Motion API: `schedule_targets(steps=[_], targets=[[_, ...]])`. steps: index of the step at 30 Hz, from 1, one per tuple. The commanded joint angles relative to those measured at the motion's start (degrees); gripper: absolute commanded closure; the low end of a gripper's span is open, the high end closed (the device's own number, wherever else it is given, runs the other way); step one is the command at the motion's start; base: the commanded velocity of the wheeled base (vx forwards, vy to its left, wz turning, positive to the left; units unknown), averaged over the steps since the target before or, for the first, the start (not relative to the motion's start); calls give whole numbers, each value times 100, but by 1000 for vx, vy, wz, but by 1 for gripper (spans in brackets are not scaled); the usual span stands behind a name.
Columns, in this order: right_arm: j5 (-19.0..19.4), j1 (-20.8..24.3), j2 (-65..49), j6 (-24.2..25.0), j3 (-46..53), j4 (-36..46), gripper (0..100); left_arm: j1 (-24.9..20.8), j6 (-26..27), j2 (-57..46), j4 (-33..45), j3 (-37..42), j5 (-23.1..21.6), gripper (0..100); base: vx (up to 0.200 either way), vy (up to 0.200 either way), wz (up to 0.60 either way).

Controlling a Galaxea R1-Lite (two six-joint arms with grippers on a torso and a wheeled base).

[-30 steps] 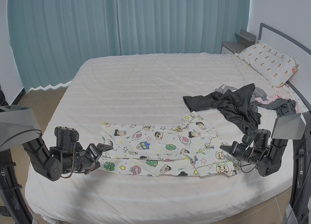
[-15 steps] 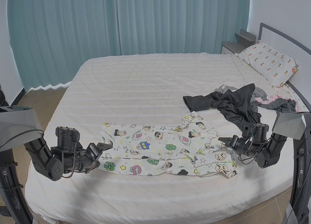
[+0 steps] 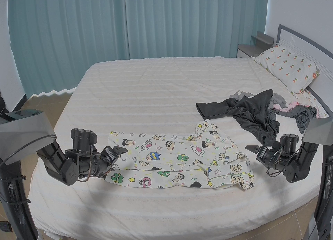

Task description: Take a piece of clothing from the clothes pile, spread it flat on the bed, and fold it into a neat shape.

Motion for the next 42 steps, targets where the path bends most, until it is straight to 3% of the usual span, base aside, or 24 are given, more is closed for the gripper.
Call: schedule_targets(steps=[1,8,9,17,24,35,42], targets=[[-65,144,-710,833,1364,-1236,0,-347,301,470,966,-937,403,0,0,0,0],[-65,179,-605,860,1487,-1412,0,-540,512,725,1520,-1323,851,0,0,0,0],[-56,188,-570,851,1487,-1412,0,-628,802,909,1599,-1482,1273,0,0,0,0],[-56,267,-631,851,1557,-1412,0,-672,881,1173,1599,-1842,1475,0,0,0,0],[-56,258,-693,868,1557,-1412,0,-672,1532,1445,1634,-1983,1800,0,0,0,0],[-56,267,-684,851,1575,-1421,0,-646,1629,1577,1933,-2440,1905,0,0,0,0],[-56,267,-667,842,1566,-1421,0,-610,1259,1621,1933,-2897,2002,0,0,0,0]])
